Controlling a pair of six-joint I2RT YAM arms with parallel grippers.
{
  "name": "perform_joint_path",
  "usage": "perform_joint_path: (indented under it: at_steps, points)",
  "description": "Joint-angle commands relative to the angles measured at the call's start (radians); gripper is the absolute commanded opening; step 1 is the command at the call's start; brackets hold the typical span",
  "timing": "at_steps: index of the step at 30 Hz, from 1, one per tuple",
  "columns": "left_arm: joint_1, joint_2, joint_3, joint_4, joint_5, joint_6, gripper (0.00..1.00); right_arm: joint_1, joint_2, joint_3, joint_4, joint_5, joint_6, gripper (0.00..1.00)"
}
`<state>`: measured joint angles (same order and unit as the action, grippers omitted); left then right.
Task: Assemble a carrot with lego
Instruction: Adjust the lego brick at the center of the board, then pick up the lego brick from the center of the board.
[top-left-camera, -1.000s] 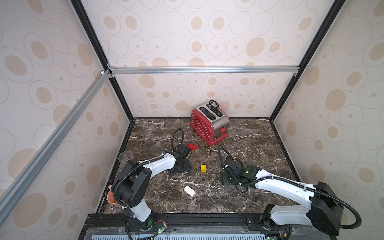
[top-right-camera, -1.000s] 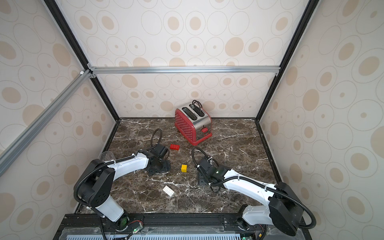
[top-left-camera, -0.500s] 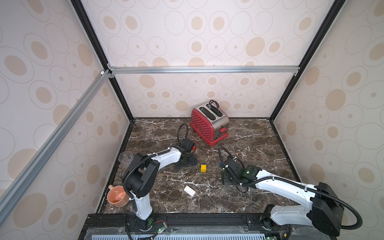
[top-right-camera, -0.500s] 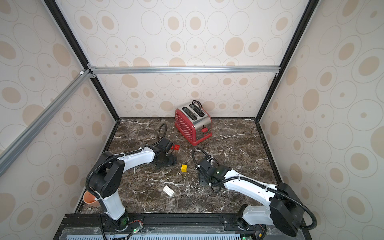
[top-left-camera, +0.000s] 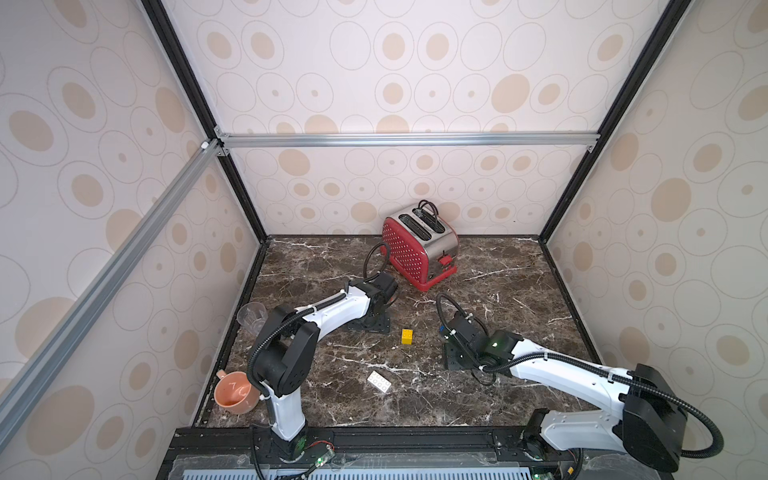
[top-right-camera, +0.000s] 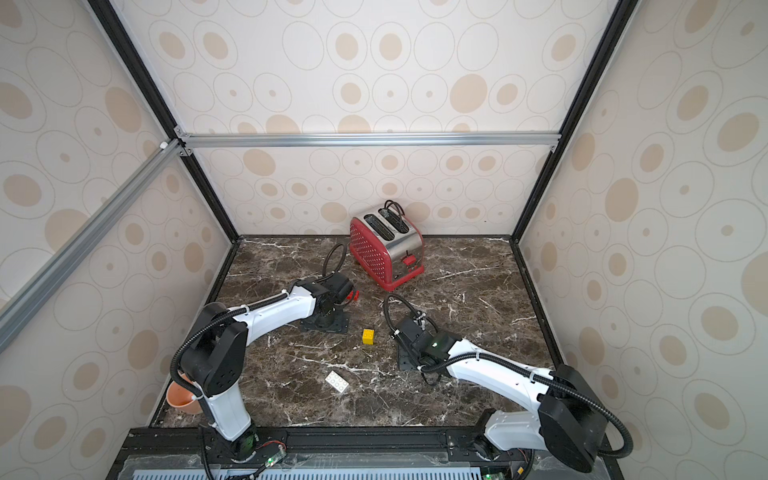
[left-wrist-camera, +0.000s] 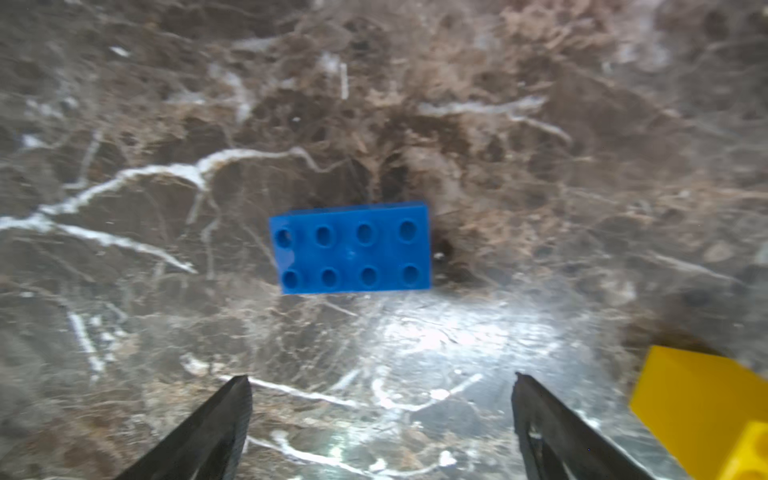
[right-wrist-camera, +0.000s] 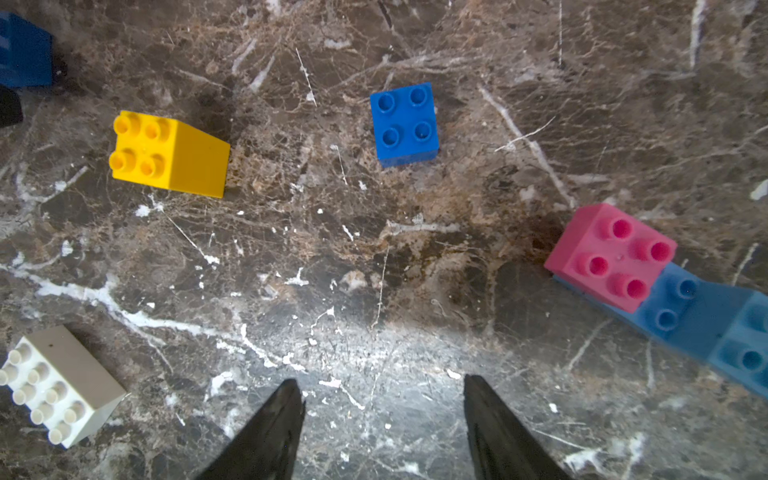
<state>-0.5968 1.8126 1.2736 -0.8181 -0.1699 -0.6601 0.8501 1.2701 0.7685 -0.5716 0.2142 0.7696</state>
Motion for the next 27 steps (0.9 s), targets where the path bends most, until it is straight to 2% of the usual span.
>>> perform_joint_path:
  at_steps: [1,6,11,18,27]
  points:
    - [0.023,0.003,0.036,-0.037,-0.053,0.035,0.94,0.007,0.015,-0.006,0.01,-0.005,0.019,0.65]
    - [0.064,0.03,0.015,0.056,0.054,0.054,0.9,0.006,0.001,-0.012,0.006,0.001,0.02,0.65]
    - [0.098,0.069,0.049,0.058,0.088,0.062,0.86,0.006,0.0,-0.03,0.02,0.0,0.033,0.65]
    - [0.115,0.138,0.092,0.05,0.119,0.06,0.81,0.007,0.005,-0.025,0.021,0.002,0.033,0.65]
    - [0.13,0.157,0.113,0.047,0.105,0.044,0.79,0.007,0.014,-0.031,0.024,-0.001,0.033,0.65]
